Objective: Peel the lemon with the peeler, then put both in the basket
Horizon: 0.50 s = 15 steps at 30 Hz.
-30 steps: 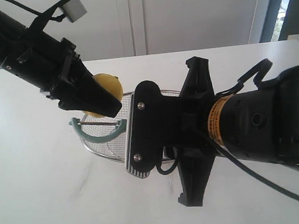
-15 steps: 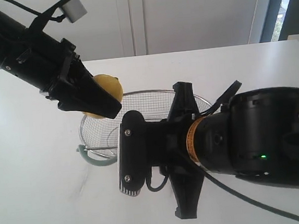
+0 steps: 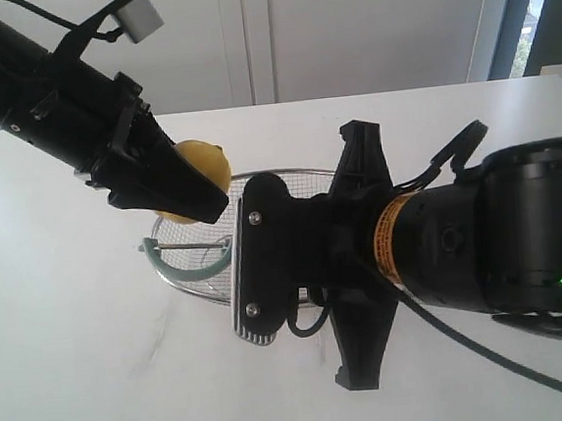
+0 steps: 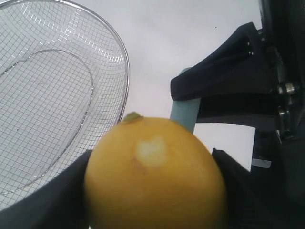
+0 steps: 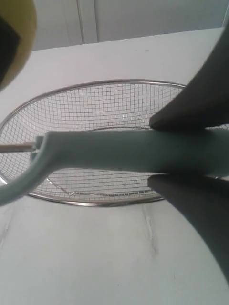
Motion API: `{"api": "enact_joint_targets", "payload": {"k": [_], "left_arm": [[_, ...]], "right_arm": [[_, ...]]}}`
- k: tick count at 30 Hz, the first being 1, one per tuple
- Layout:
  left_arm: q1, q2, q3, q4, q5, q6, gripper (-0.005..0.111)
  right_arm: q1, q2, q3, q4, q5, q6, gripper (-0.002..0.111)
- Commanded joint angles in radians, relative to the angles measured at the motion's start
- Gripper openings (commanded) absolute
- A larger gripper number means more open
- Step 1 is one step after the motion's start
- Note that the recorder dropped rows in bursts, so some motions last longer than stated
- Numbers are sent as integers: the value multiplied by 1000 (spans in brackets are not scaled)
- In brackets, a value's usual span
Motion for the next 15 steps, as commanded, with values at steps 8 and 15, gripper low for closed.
{"api": "enact_joint_targets", "payload": {"k": [8,15], "left_arm": [[5,-5,-4,-43,36,-1,0],[5,-5,-4,-36,14,-1,0]], "right_arm": [[-4,18,0,-174,15,164,0],[3,7,0,-173,15,164,0]]}}
